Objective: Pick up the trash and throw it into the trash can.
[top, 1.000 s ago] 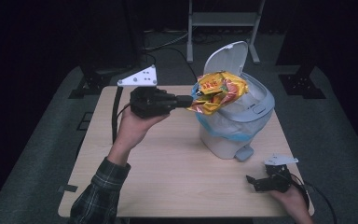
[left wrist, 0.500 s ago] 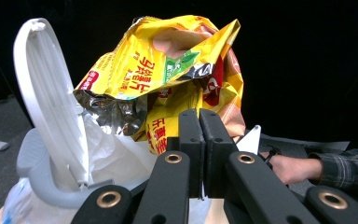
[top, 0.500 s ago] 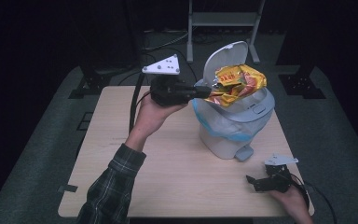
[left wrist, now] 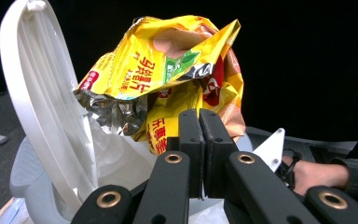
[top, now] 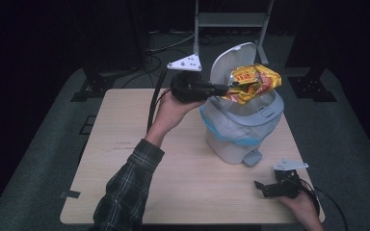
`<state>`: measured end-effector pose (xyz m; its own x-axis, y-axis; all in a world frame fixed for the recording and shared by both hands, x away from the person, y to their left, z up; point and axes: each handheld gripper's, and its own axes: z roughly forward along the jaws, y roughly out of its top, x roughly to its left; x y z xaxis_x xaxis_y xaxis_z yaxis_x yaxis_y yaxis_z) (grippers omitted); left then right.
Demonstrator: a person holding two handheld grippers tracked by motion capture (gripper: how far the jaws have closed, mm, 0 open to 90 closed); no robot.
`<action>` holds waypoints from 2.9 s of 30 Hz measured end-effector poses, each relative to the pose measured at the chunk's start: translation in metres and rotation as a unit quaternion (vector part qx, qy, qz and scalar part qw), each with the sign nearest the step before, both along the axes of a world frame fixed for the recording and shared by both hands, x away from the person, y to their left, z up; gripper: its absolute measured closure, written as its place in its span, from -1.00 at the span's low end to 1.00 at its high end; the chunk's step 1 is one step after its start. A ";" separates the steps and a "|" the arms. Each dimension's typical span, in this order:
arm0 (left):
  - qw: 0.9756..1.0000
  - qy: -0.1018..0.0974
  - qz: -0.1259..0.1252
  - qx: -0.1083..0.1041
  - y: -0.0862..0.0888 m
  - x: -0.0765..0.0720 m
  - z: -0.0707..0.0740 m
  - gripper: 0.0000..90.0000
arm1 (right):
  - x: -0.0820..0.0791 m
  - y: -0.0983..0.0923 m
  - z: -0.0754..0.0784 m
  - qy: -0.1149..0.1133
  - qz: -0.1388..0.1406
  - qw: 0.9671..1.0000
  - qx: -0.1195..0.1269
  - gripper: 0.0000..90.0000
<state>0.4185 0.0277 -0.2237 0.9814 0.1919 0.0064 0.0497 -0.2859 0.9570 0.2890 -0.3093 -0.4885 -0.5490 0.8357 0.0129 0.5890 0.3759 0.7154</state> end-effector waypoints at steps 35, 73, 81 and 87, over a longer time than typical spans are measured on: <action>0.999 0.020 0.024 0.020 -0.017 0.025 -0.025 0.70 | 0.000 0.000 0.000 -0.001 0.001 1.000 0.000 -0.96; 0.994 0.020 0.031 0.099 -0.093 0.020 -0.031 1.00 | 0.000 0.000 0.000 0.000 0.003 1.000 0.001 -0.96; 0.997 0.022 0.029 0.073 -0.087 0.018 -0.027 0.75 | 0.000 0.000 0.000 0.000 0.003 1.000 0.001 -0.96; 0.998 0.024 0.021 0.061 -0.077 0.014 -0.025 0.51 | 0.000 0.000 0.000 -0.001 0.004 1.000 -0.001 -0.96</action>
<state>0.4327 -0.0497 -0.2485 0.9721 0.2340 -0.0145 0.1090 -0.3963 0.9116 0.2889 -0.3092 -0.4886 -0.5555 0.8315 0.0113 0.5851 0.3812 0.7158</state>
